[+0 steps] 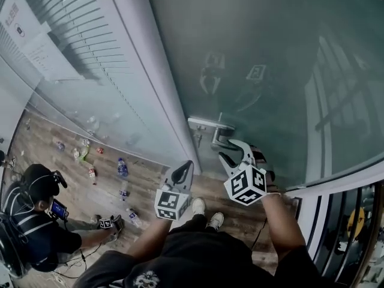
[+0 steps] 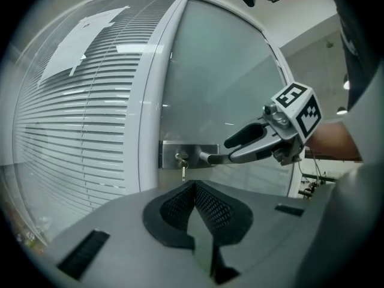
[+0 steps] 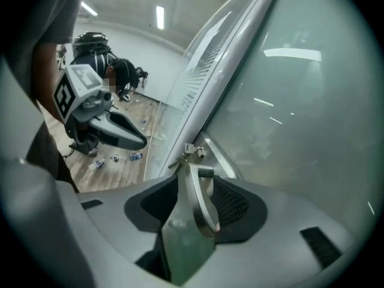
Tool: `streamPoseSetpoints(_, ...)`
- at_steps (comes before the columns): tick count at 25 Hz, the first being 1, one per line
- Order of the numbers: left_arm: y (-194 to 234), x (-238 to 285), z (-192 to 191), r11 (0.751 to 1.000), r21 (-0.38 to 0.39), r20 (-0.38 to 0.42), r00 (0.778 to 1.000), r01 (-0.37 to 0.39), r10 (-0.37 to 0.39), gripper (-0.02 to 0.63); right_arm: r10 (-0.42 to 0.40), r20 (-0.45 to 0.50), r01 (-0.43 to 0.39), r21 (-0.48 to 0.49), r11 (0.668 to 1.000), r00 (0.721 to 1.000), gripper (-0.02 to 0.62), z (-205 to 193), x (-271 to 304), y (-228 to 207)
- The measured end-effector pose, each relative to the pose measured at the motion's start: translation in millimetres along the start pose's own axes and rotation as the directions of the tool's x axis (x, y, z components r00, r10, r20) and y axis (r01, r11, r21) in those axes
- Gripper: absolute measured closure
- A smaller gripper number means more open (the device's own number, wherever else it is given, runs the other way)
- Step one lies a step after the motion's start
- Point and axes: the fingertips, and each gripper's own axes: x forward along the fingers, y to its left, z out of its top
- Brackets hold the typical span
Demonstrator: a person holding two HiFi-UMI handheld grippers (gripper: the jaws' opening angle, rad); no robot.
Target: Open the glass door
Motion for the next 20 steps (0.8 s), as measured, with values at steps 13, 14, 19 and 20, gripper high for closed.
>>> streamPoseSetpoints(13,25,50,-33,0.998,-0.012,0.014,0.998,0.068,-0.068,0.600,0.292,-0.348,-0.360,-0.150,0.921,0.891,0.428,-41,72,27)
streamPoseSetpoints(14,25,52,-32,0.997,-0.013,0.011,0.997,0.078,-0.077,0.600,0.307,-0.357,-0.376,-0.143,0.915,0.882,0.434,-41,74,28)
streamPoseSetpoints(19,25,66,-31,0.994,-0.009,0.007,0.994,0.110,-0.109,0.600,0.318,-0.352,-0.378,-0.115,0.919,0.880,0.564,-40,79,25)
streamPoseSetpoints(20,26,68,-31,0.994,-0.008,0.007,0.994,0.113,-0.112,0.600,0.327,-0.350,-0.385,-0.110,0.917,0.878,0.572,-40,80,26)
